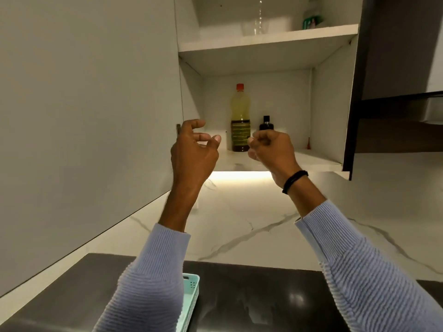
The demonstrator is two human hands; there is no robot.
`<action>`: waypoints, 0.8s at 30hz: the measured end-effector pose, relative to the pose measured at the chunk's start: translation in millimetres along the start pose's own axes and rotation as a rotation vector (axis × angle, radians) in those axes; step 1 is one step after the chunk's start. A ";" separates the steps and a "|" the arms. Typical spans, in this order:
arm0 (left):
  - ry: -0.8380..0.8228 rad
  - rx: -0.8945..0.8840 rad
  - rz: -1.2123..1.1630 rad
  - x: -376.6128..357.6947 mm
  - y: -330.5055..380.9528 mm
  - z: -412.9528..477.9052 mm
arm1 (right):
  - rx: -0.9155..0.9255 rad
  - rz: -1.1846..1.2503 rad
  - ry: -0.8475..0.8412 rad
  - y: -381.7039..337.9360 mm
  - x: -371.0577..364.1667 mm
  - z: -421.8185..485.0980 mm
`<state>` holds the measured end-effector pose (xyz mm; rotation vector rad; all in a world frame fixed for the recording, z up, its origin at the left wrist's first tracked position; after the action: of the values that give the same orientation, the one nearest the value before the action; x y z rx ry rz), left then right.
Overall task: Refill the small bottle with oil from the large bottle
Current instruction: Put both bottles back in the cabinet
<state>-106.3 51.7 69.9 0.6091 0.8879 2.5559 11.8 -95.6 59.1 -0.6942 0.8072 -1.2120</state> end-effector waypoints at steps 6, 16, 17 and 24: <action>0.087 0.031 0.058 54.2 25.2 -52.8 | 0.009 0.058 -0.117 -44.9 -5.5 -63.1; 0.326 0.030 0.230 159.5 39.7 -105.6 | 0.049 0.119 -0.248 -100.7 -53.2 -143.8; 0.371 0.021 0.244 169.5 40.6 -108.5 | 0.059 0.117 -0.258 -106.3 -61.1 -149.6; 0.822 -0.109 0.337 249.6 34.0 -130.3 | 0.163 0.146 -0.367 -151.1 -137.4 -208.8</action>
<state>-388.6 79.3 68.5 -0.4143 0.9161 3.1789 -263.1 -2.6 91.8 -0.6856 0.4397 -0.9685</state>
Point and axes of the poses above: each hand's wrist, its own z-axis towards the middle knuckle, its own x-axis out of the back of the hand, y = z × x, the point moved 2 cm from there along z, towards the middle knuckle, and after that the axes turned 13 degrees about z, right-handed, at the moved point
